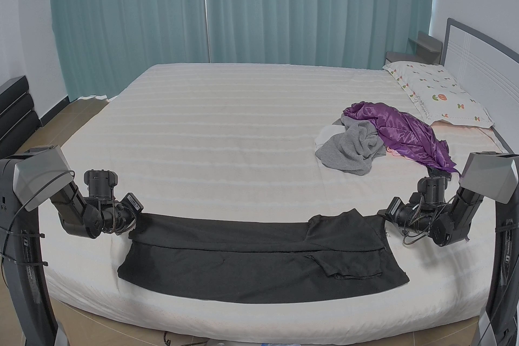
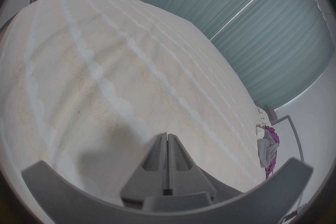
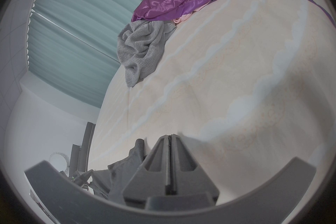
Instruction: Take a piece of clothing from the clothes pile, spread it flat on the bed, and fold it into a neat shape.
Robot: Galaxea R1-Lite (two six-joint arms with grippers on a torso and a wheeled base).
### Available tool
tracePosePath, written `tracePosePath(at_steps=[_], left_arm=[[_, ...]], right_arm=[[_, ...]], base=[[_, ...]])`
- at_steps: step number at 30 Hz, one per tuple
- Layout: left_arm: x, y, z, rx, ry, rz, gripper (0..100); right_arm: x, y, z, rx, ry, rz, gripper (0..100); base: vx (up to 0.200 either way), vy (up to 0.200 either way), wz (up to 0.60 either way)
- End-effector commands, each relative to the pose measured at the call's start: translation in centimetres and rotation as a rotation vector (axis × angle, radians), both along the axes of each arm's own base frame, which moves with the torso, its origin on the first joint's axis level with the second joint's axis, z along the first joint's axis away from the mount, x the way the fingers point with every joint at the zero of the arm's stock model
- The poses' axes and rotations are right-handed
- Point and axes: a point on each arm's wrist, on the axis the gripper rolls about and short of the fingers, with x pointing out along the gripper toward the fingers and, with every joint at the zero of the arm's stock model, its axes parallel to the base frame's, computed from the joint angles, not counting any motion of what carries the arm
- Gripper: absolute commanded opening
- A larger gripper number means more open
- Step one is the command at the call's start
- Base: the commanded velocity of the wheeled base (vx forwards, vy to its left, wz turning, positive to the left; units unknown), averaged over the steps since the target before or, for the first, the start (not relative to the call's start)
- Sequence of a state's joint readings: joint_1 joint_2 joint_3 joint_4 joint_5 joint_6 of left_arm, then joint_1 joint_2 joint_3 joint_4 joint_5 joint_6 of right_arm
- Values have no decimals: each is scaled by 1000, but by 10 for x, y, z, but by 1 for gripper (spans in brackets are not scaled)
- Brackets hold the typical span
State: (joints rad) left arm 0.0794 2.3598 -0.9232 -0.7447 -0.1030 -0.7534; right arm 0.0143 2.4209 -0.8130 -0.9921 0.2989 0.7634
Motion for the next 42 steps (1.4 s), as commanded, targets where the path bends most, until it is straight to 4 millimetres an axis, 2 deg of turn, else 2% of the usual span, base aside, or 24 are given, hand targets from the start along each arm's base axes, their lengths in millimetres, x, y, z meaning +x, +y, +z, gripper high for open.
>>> tracePosePath(at_steps=[1, 2, 3, 8, 11, 15, 16, 19, 22, 26, 34, 42], left_arm=[[0, 0, 0, -3, -2, -1, 0], [0, 0, 0, -5, -2, -1, 0], [0, 1, 0, -6, 0, -1, 100], [-1, 0, 4, -32, -5, 13, 100], [-7, 1, 15, -45, -21, 28, 100], [-30, 2, 39, -61, -33, 40, 100], [-31, 2, 40, -61, -35, 40, 100], [-52, -1, 50, -76, -24, 25, 100], [-66, -5, 45, -92, 18, 3, 100], [-81, -9, 37, -110, 70, -15, 100], [-109, -12, 24, -103, 87, -33, 100], [-123, -14, 16, -97, 112, -27, 100]], right_arm=[[-1, -1, 0, 3, 2, -2, 0], [-2, -1, 1, 4, -1, -3, 100], [-2, -2, 2, 6, -5, -7, 100], [-13, -3, 22, 47, -31, -37, 100], [-30, -3, 37, 56, -57, -41, 100], [-56, -1, 57, 59, -94, -34, 100], [-57, 0, 57, 59, -96, -33, 100], [-77, 2, 63, 60, -72, -25, 100], [-89, 4, 59, 64, -35, -20, 100], [-100, 5, 54, 99, 5, -40, 100], [-112, 5, 51, 110, 17, -50, 100], [-126, 7, 52, 107, 46, -42, 100]], base=[[0, 0, 0], [0, 0, 0], [0, 0, 0], [0, 0, 0], [0, 0, 0], [0, 0, 0], [0, 0, 0], [0, 0, 0], [0, 0, 0], [-200, 0, 0], [-50, 0, 0], [0, 0, 0]])
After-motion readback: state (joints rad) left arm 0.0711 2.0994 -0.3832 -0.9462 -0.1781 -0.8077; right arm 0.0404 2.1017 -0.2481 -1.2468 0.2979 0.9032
